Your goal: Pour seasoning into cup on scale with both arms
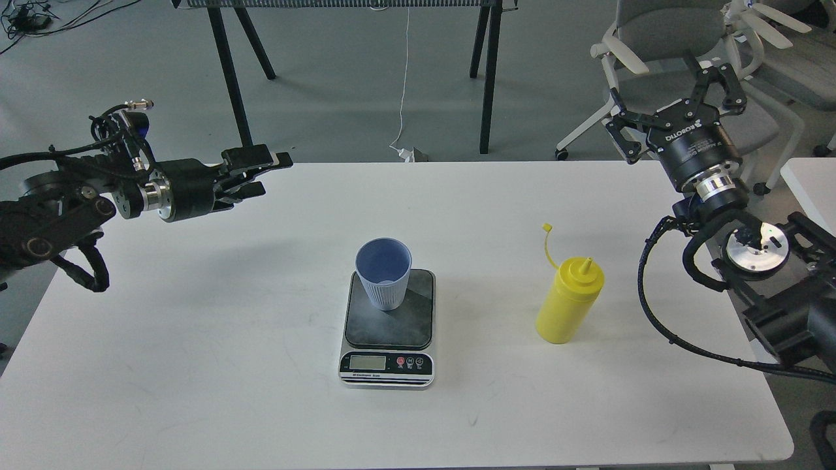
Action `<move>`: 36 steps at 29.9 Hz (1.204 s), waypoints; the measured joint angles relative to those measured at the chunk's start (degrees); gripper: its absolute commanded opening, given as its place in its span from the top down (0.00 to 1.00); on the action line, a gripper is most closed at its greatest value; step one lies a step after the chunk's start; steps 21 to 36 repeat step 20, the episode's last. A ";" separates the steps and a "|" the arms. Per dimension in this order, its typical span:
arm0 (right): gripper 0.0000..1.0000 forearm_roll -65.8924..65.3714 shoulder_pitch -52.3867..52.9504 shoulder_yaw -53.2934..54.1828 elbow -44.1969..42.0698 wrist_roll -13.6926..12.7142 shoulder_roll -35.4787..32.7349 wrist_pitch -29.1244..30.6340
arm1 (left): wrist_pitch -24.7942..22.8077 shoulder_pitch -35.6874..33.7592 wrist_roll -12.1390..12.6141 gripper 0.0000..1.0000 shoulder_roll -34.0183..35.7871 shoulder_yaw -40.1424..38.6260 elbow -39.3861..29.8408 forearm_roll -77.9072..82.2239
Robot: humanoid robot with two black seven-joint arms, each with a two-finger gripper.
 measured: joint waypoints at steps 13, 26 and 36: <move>0.01 -2.53 0.45 -1.75 -5.24 0.15 4.80 0.00 | 0.00 -0.12 0.00 0.01 -0.83 -5.19 3.51 -12.72; 0.01 -2.54 0.74 -1.68 -5.50 0.27 4.87 0.00 | 0.00 -0.59 0.00 0.01 -0.85 -5.30 4.22 -12.86; 0.01 -2.54 0.74 -1.68 -5.50 0.27 4.87 0.00 | 0.00 -0.59 0.00 0.01 -0.85 -5.30 4.22 -12.86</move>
